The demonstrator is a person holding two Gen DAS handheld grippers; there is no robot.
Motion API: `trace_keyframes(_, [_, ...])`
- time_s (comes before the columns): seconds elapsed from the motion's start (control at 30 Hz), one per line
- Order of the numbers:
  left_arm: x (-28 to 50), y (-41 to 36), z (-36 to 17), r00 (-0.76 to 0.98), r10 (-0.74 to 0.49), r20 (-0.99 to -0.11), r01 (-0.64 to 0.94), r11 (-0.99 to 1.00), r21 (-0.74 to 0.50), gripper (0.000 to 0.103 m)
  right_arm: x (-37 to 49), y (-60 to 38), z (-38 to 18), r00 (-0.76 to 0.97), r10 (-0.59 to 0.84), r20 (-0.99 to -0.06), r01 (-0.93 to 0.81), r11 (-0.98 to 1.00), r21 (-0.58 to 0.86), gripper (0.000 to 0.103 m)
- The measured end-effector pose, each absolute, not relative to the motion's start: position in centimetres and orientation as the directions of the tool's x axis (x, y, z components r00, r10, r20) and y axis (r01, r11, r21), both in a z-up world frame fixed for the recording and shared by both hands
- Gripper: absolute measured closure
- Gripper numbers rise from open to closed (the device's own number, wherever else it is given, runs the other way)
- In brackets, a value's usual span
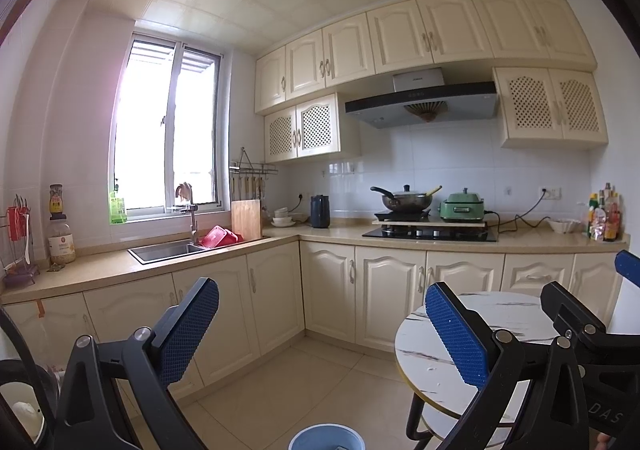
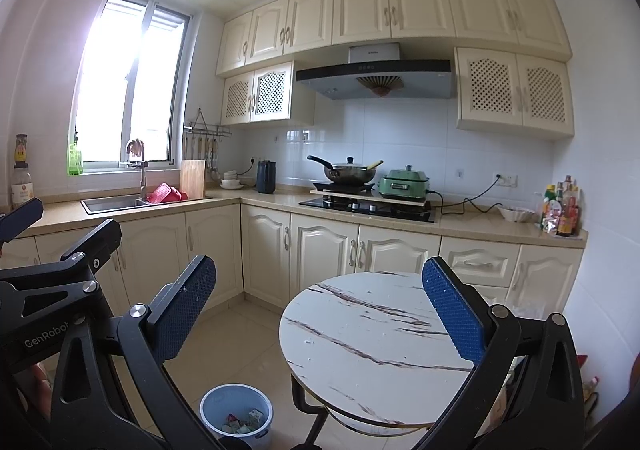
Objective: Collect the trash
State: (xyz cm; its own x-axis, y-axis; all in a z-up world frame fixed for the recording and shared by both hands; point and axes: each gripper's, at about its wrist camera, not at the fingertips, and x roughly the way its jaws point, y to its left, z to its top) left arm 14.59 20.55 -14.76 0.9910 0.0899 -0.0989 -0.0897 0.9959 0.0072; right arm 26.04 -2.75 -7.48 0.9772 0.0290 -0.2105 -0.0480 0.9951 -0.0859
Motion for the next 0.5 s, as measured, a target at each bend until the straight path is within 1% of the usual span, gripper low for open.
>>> trace_keyframes(0.5, [14.57,21.16,-14.82,0.991,0.087,-0.098,-0.087,0.996,0.007,0.001,26.12,-2.72,-7.39,0.977,0.029,-0.211,-0.047,0.995,-0.086,0.0])
